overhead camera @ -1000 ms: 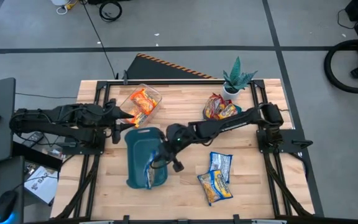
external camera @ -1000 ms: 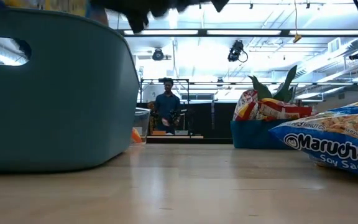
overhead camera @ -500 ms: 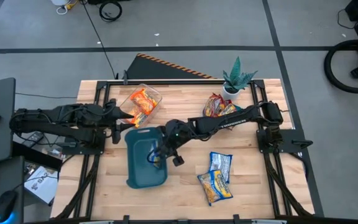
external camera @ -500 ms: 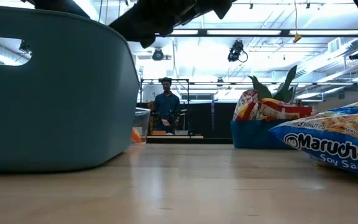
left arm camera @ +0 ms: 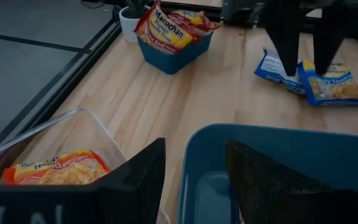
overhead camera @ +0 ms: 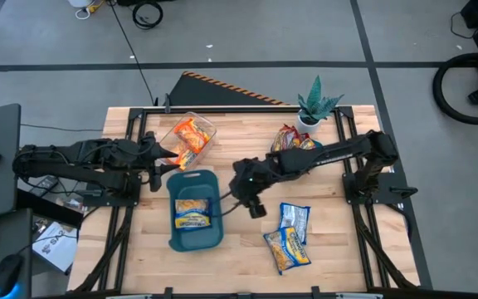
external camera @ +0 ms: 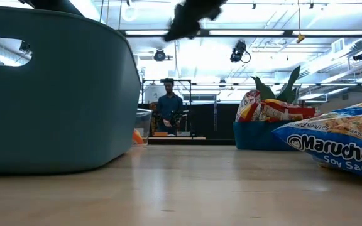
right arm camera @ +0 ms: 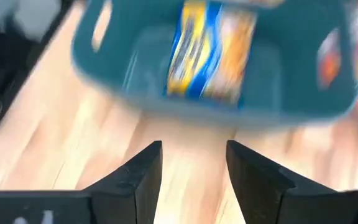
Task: Sort Maruchan noodles
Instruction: Put the bottom blue noodle pack into the big blue bin
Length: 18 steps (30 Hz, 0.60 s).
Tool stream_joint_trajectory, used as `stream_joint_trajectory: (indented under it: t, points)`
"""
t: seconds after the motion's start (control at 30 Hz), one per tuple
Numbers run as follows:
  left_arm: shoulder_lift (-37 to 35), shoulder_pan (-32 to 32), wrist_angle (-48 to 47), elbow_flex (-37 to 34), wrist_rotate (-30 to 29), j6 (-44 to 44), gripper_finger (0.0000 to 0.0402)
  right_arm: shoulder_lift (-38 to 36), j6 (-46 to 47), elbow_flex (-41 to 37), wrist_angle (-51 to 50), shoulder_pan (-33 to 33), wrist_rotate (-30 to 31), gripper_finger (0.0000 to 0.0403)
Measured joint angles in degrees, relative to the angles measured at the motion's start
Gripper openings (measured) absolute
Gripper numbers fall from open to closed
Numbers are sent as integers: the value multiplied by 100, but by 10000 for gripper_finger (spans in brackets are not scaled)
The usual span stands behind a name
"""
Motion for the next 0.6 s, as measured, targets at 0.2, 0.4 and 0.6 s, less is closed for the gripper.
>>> stream_joint_trajectory:
  t: [0.2, 0.4, 0.6]
  points:
    - [0, 0, -10, -1, 0, 3, 172, -18, 862, -325, -1180, 20, -164, 185]
    - [0, -2, -15, 0, -18, 138, 172, -5, 1328, -717, -2317, 34, -481, 185]
    - [0, -2, -20, 0, -24, 136, 172, -5, 1884, -732, -2556, 327, -815, 185]
